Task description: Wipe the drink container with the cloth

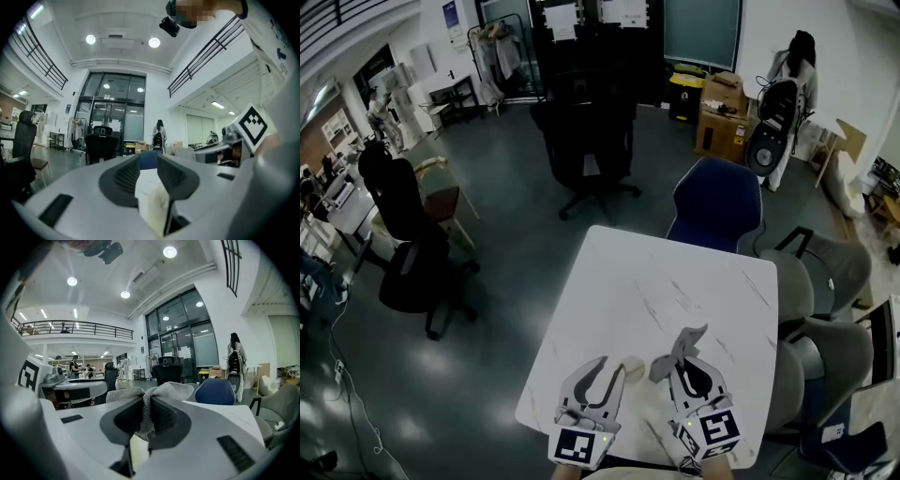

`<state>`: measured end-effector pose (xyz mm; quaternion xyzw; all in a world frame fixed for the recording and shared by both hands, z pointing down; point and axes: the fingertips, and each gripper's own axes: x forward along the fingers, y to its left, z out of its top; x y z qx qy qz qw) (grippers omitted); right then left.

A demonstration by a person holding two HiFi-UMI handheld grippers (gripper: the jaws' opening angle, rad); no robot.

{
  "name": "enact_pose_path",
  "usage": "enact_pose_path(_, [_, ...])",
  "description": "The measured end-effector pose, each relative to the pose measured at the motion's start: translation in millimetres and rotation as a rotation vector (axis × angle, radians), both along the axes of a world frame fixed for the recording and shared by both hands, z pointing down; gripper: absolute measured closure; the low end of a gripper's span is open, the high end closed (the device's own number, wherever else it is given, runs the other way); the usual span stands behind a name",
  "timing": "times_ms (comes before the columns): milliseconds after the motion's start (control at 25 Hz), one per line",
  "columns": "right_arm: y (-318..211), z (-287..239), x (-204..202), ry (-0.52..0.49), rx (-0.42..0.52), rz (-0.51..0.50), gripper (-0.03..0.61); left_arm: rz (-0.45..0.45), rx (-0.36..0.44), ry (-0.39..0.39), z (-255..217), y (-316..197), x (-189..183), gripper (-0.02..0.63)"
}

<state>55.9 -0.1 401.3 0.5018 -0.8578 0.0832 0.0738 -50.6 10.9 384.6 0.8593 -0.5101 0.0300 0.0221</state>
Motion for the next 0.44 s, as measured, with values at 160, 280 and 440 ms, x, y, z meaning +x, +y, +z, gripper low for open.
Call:
enact_pose_path(160, [0.4,-2.7,-1.4,-0.003,0.004,0.004,0.534,-0.015,0.009,0.002,-3.5,2.2,-2.7,0.524])
enact_pose_path(280, [-0.7,-3.5,-4.1,-0.003,0.007,0.003,0.534,-0.015,0.008,0.003,-3.0,2.3,-4.8,0.53])
enact_pose_path(440, [-3.1,-3.2,-6.6,0.005,0.008,0.002,0.535,-0.015,0.002,-0.001,-0.8,1.6,-6.8,0.531])
